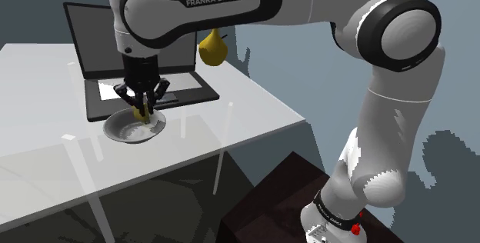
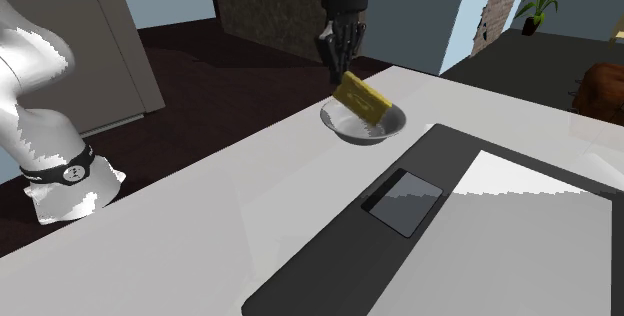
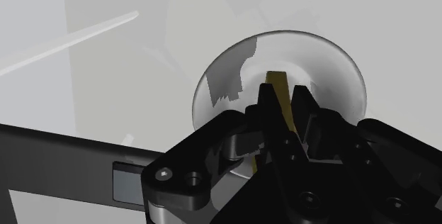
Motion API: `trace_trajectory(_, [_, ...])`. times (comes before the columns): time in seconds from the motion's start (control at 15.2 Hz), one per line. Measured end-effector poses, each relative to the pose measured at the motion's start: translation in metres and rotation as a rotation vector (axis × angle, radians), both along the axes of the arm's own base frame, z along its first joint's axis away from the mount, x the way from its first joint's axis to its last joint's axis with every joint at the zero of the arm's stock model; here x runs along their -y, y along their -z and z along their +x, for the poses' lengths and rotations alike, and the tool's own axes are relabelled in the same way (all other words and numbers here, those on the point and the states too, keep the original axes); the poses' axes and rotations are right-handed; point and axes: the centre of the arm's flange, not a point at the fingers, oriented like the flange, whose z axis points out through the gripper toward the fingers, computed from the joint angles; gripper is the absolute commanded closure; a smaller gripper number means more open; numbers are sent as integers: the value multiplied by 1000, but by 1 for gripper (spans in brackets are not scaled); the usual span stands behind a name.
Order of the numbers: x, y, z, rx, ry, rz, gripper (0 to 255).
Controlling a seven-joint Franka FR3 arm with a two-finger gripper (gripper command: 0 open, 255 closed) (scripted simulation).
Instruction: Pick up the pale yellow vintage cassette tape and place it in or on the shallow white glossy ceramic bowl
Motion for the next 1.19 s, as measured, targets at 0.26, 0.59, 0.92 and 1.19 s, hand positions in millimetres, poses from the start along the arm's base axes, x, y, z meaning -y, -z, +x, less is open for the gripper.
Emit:
trace_trajectory(0.26, [-1,17,-1,7,-2,4,255])
trace_trajectory(0.59, [-1,23,-1,7,-2,4,255])
trace_trajectory(0.92, [0,27,0,2,-1,1,0])
trace_trajectory(1.19, [1,29,0,1,0,0,0])
